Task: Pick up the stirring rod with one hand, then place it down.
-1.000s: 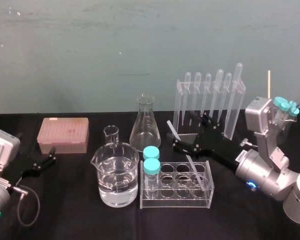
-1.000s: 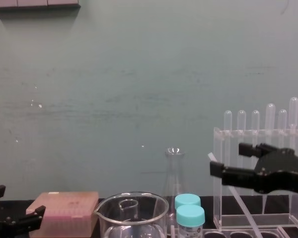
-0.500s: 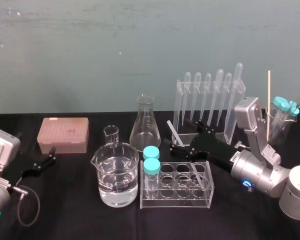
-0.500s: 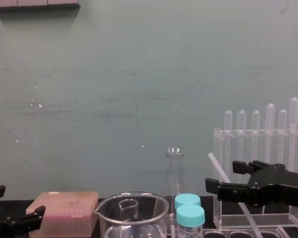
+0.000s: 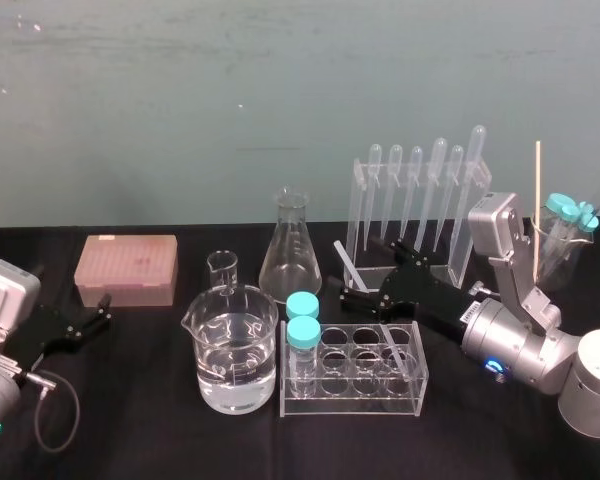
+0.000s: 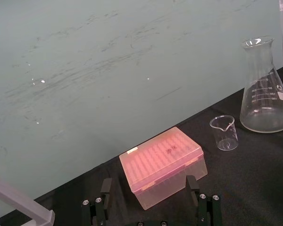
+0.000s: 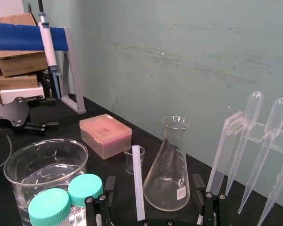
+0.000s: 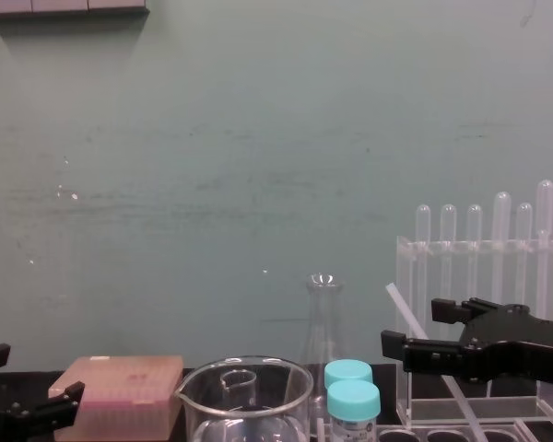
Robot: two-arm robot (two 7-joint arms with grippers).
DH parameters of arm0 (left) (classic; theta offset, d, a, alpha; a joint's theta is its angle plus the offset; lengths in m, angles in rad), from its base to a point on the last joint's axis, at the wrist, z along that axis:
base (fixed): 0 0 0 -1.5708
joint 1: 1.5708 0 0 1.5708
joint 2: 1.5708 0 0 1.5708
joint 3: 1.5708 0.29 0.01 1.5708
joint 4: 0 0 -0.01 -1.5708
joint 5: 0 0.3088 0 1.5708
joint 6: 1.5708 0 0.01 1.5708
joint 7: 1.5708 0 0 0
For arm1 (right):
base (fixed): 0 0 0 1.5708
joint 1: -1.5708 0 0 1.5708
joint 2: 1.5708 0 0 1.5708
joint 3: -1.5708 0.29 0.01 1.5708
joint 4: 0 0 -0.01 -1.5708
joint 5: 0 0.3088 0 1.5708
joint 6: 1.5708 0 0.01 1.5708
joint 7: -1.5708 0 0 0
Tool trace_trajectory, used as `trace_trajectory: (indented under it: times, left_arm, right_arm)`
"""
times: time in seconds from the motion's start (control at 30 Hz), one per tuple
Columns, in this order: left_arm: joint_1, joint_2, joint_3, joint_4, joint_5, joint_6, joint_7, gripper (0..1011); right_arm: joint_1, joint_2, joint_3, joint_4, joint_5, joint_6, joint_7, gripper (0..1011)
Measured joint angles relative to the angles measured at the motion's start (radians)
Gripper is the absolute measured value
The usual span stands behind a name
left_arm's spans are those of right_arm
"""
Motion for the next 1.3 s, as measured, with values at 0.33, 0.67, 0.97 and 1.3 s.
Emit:
trace_trajectory:
  times: [0.33, 0.67, 0.97, 1.3]
  left_arm:
    - [0.0, 0.0, 0.0, 0.0, 0.0, 0.0, 0.0, 1000]
    - [0.0, 0.0, 0.0, 0.0, 0.0, 0.0, 0.0, 1000]
    - [0.0, 0.0, 0.0, 0.0, 0.0, 0.0, 0.0, 1000]
    - [0.0, 0.0, 0.0, 0.0, 0.0, 0.0, 0.0, 1000]
  right_arm:
    - [-0.001, 0.001, -0.001, -0.002, 0.0, -0.002, -0.001, 965]
    - [-0.002, 0.002, -0.001, -0.003, 0.0, -0.003, -0.001, 695]
    - [-0.002, 0.002, -0.001, -0.003, 0.0, -0.004, -0.002, 409]
    - [-0.002, 0.002, -0.001, -0.003, 0.0, -0.004, -0.002, 98]
